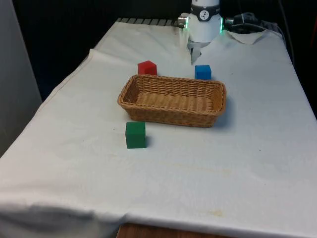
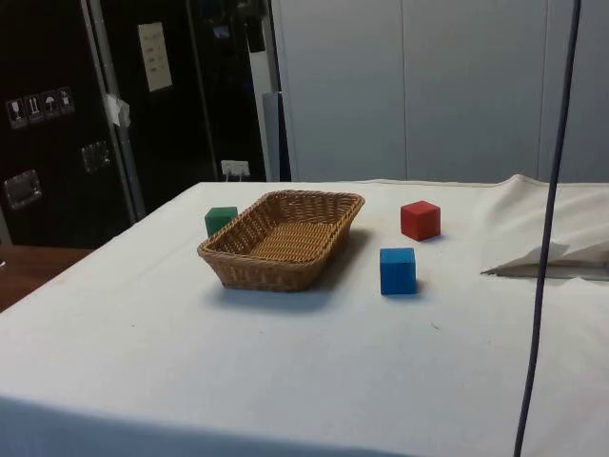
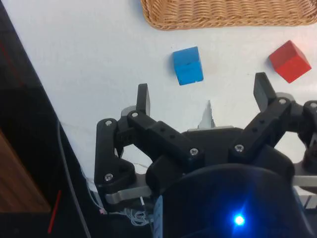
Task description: Pick up exactly two blocks and place them into the basket.
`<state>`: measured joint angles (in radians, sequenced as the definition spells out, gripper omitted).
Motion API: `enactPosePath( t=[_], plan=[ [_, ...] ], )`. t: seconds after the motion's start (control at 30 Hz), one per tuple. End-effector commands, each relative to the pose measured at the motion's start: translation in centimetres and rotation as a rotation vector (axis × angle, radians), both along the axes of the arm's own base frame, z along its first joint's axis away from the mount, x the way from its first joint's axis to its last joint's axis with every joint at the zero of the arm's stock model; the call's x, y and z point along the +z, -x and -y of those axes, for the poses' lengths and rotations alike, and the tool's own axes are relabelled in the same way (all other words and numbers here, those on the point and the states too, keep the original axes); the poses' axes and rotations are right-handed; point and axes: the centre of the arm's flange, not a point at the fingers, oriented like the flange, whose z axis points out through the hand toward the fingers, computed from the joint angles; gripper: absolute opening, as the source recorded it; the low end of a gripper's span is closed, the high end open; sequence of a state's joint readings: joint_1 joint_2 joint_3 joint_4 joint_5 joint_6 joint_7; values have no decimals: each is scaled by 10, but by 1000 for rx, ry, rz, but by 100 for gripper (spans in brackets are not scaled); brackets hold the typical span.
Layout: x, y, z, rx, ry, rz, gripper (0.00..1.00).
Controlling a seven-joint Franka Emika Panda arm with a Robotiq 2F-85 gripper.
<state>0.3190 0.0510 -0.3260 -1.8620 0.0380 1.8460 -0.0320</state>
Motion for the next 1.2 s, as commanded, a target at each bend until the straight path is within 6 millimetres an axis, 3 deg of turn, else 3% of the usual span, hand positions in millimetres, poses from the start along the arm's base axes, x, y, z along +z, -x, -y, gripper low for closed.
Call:
enactPosePath(
  t=[0.0,0.23,0.27,0.53,0.73,1.17],
  plan=[
    [-1,-1,0,0,1,0,100],
    [-16,-27,9,3,11,6,100],
    [-14,-22,8,3,16,7,100],
    [-36,-61,15,1,34,11,100],
    [-48,-74,15,2,51,30,100],
    [-70,-73,21,5,67,50,100]
  ],
)
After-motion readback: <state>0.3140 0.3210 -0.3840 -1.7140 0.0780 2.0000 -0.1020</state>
